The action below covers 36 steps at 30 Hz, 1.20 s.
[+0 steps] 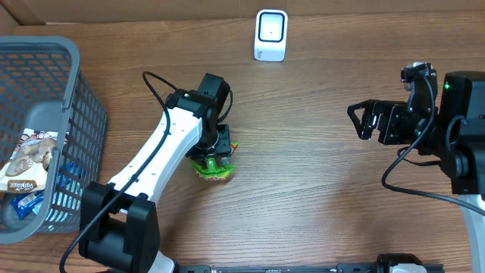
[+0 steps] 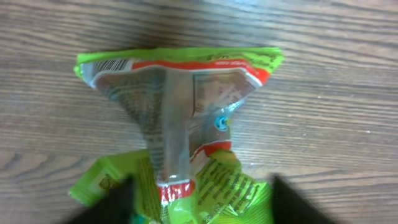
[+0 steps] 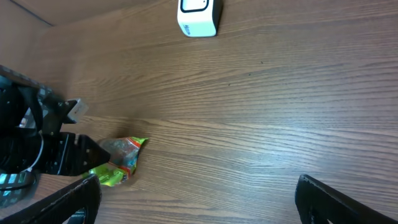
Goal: Scan the item barcode
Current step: 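Lower the green bag onto the table centre and release it, then reach the left gripper into the basket and grasp the clear snack bag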
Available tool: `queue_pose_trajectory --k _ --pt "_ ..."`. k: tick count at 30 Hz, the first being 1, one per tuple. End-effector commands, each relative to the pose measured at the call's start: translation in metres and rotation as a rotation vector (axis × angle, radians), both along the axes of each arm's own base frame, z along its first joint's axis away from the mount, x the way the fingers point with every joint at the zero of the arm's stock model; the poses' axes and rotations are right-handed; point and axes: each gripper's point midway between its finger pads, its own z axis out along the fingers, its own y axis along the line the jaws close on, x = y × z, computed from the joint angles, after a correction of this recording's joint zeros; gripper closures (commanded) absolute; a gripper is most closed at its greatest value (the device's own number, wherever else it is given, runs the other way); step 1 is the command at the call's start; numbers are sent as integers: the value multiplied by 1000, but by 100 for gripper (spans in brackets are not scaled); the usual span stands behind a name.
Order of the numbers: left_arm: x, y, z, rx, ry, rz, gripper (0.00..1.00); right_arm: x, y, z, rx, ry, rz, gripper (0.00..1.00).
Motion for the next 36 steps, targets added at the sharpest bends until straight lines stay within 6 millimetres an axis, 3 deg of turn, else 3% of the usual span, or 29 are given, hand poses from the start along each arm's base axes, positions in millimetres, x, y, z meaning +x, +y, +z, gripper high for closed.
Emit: queue_pose_trajectory --k 1,4,9,13,18,22,26,30,36 --pt "6 -10 13 -61 -20 6 0 5 0 9 5 -23 1 0" --pt "20 -12 42 -74 -65 -1 0 5 0 7 5 -13 2 0" --pt "50 7 137 -61 -239 19 0 6 0 8 5 -18 1 0" --pt "54 58 216 26 -391 137 0 6 0 8 5 -22 2 0" --pt "37 140 274 111 -512 378 0 6 0 8 5 -22 1 0" --pt "12 203 291 124 -560 618 0 6 0 8 5 -20 1 0" --pt "-14 263 292 177 -557 819 0 5 0 7 5 -13 1 0" --pt "-41 315 277 224 -490 998 0 4 0 6 5 -10 1 0" --pt "-89 374 226 266 -310 1253 1 4 0 7 4 -10 2 0"
